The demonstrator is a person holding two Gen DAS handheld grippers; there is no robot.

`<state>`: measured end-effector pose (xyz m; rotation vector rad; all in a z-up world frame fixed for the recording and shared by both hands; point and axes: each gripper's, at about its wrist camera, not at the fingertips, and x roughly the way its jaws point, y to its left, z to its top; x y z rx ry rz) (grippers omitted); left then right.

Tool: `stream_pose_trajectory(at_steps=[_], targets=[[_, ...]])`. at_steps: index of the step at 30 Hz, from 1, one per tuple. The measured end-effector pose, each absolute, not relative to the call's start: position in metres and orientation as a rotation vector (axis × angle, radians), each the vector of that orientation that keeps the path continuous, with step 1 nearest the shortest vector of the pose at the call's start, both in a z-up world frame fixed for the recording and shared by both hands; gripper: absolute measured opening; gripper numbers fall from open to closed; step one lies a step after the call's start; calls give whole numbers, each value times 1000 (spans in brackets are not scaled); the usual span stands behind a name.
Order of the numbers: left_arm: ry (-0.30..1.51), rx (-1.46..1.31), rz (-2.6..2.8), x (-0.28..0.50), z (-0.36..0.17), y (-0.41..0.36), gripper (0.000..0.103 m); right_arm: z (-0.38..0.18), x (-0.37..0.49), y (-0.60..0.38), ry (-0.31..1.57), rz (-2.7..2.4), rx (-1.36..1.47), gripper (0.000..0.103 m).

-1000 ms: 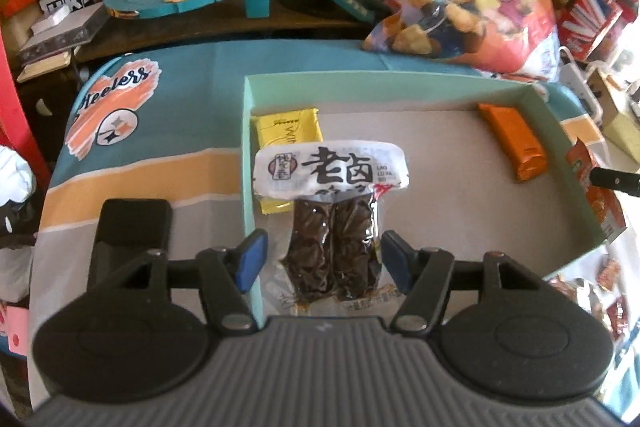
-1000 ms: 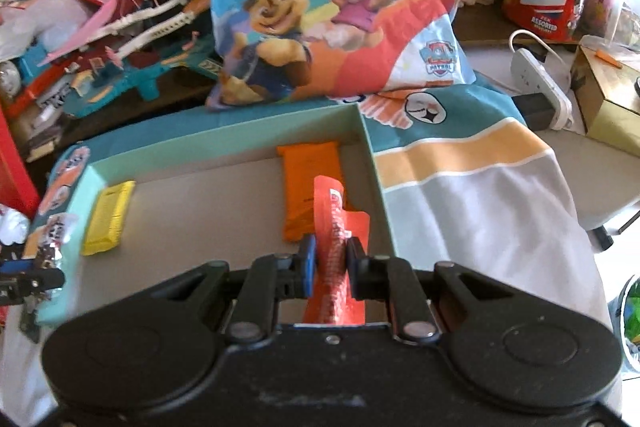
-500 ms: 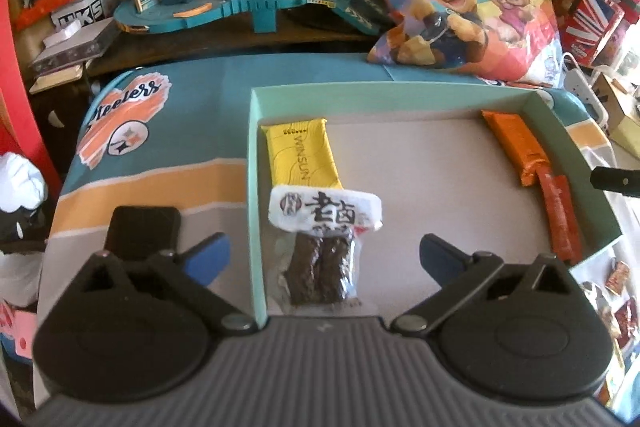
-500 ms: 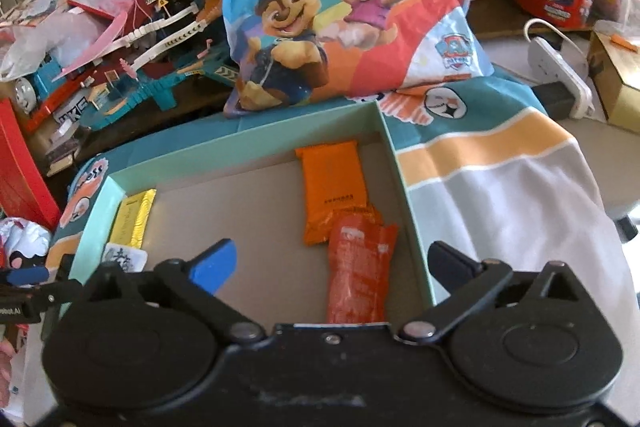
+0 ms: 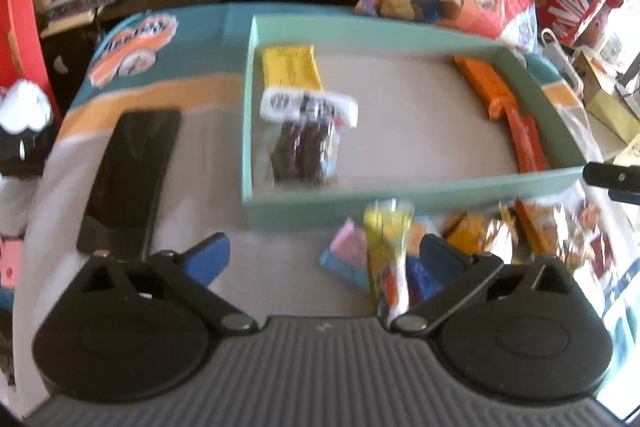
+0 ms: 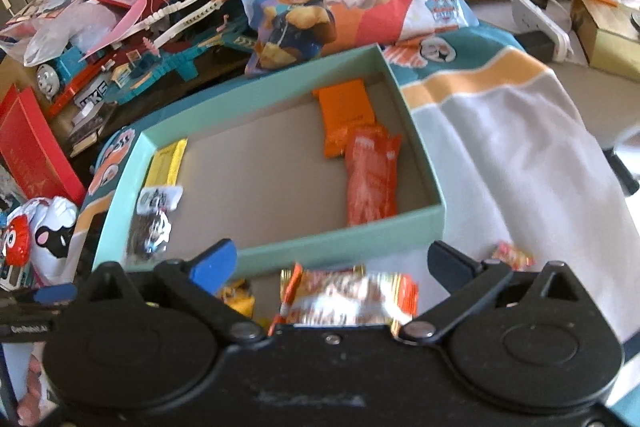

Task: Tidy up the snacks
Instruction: 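Grasp yellow candy stick with left tool while right grasps cracker bag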

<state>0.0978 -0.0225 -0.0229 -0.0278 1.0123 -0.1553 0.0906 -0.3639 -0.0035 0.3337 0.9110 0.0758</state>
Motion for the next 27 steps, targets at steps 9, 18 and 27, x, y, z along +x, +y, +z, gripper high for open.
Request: stream_pose_trajectory(at_steps=[9,18,27], targets=[[1079,-29,-154,84,-48,-28,103,-15,72,-368,961,55,345,103],[1103,-33,-180,89,-62,-37,103,-34,87,-349,1010,44,290,103],[1097,-53,-210,87,-68,-42,77,-50,93,-328,1027,22,221,87]])
